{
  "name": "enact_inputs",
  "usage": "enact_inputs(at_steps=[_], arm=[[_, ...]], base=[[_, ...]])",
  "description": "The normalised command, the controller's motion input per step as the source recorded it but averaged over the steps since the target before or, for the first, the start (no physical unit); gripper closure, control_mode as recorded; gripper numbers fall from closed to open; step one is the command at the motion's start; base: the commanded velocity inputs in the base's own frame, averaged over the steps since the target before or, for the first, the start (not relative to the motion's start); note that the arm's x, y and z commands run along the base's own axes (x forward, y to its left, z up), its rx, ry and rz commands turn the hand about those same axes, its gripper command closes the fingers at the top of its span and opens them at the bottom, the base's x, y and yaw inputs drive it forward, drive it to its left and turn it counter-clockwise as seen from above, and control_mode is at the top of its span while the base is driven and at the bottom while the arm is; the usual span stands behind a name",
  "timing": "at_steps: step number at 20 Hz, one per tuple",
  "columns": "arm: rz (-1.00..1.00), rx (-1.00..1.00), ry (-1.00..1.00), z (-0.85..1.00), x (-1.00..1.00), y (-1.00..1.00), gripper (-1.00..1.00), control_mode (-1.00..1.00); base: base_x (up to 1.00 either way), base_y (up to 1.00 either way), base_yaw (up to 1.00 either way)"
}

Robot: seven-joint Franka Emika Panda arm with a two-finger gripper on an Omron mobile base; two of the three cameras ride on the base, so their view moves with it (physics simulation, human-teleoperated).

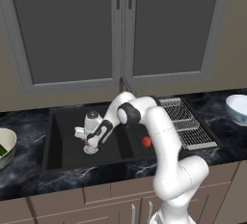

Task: Pick the onions from the sink and place them in one bowl. Place the cucumber in the other bowl. Then turn off the sink faucet.

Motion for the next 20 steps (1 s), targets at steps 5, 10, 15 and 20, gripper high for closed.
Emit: enact_inputs(at_steps=[5, 10, 15, 20], arm=[[-0.02, -0.04, 0.14, -0.51, 0.23, 0.10, -1.00, -1.00], [-0.08, -0.13, 0.27, -0.90, -0.01, 0.04, -1.00, -1.00], [-0.11, -0.20, 0.02, -0.69, -0.15, 0.05, 1.00, -1.00], [-0.14, -0.07, -0.26, -0.17, -0.75, 0.00, 1.00, -1.00]], base=[[0.00, 0.00, 0.00], [0.00, 0.00, 0.00], [0.00, 0.00, 0.00], [0.00, 0.00, 0.00]])
